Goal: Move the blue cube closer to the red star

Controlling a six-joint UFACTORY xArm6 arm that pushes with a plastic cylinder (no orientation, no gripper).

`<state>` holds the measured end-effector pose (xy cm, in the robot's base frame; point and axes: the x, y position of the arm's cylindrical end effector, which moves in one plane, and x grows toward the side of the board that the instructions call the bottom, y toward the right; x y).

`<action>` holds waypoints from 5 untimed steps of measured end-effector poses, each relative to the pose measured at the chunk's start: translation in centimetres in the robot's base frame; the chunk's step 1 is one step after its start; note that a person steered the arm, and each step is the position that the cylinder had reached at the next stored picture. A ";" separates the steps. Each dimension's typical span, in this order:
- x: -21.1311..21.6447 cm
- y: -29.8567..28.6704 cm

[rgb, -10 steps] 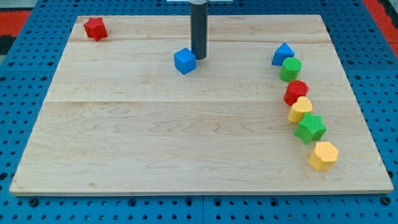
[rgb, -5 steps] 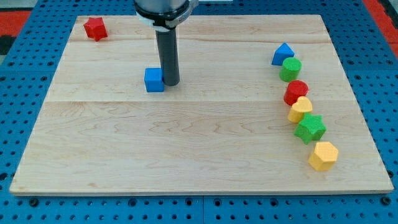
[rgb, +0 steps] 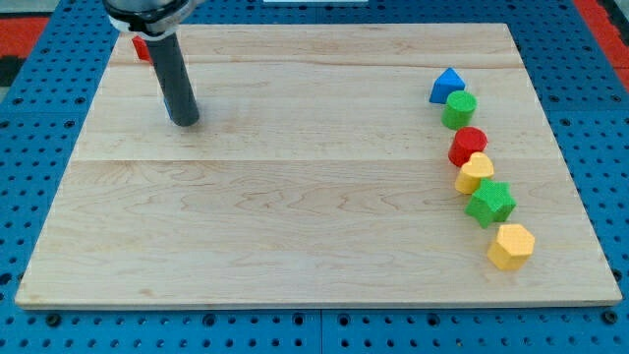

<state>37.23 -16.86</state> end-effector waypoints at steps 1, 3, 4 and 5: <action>-1.4 -0.5; -3.6 -0.2; -4.5 -0.1; -5.5 -0.1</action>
